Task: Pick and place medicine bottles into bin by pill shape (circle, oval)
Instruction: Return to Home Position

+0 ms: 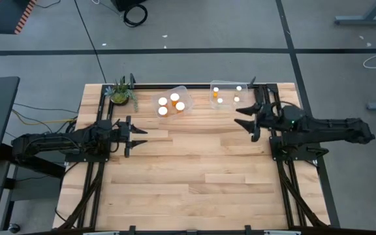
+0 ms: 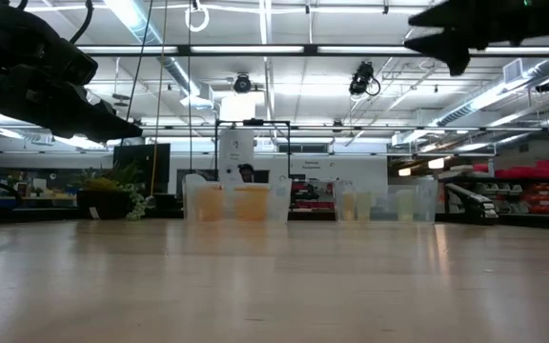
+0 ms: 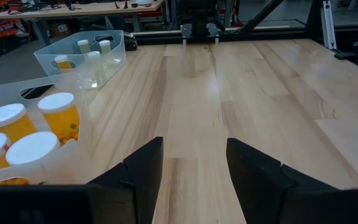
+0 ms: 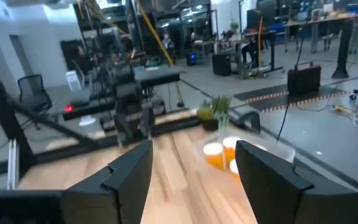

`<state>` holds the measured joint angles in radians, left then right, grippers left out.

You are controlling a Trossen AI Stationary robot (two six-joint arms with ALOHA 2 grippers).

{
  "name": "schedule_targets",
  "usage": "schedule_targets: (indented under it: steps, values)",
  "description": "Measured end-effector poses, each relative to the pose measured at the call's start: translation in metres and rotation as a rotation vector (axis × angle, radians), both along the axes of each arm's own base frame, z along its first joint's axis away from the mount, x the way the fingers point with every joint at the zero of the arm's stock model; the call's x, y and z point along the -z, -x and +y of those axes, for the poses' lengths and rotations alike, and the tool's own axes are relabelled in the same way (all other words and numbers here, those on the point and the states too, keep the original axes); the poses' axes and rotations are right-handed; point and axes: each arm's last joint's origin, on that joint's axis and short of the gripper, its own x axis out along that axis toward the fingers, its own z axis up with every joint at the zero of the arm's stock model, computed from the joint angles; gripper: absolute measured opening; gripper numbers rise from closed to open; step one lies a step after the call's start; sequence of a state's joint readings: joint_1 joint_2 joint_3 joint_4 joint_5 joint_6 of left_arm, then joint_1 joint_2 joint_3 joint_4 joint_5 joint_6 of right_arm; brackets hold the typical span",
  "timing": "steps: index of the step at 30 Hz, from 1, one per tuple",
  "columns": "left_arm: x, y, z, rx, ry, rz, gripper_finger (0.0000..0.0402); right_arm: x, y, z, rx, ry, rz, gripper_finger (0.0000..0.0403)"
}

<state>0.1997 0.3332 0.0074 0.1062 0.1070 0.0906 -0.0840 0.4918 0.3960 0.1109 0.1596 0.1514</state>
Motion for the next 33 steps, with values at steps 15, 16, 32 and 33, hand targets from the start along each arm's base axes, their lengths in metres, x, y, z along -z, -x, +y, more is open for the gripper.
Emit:
schedule_targets:
  steps: [15, 16, 32, 33]
  values:
    - [0.000, 0.000, 0.000, 0.000, 0.000, 0.000, 0.0187, 0.071, 0.027, 0.005, -0.080, 0.085, -0.088, 0.0237]
    - [0.000, 0.000, 0.000, 0.000, 0.000, 0.000, 0.0187, 0.074, 0.028, 0.005, -0.080, 0.086, -0.090, 0.0237]
    - [0.000, 0.000, 0.000, 0.000, 0.000, 0.000, 0.0187, 0.088, 0.037, 0.003, -0.055, 0.085, -0.099, 0.0237]
    - [0.000, 0.000, 0.000, 0.000, 0.000, 0.000, 0.0187, 0.088, 0.037, 0.003, -0.055, 0.084, -0.096, 0.0237]
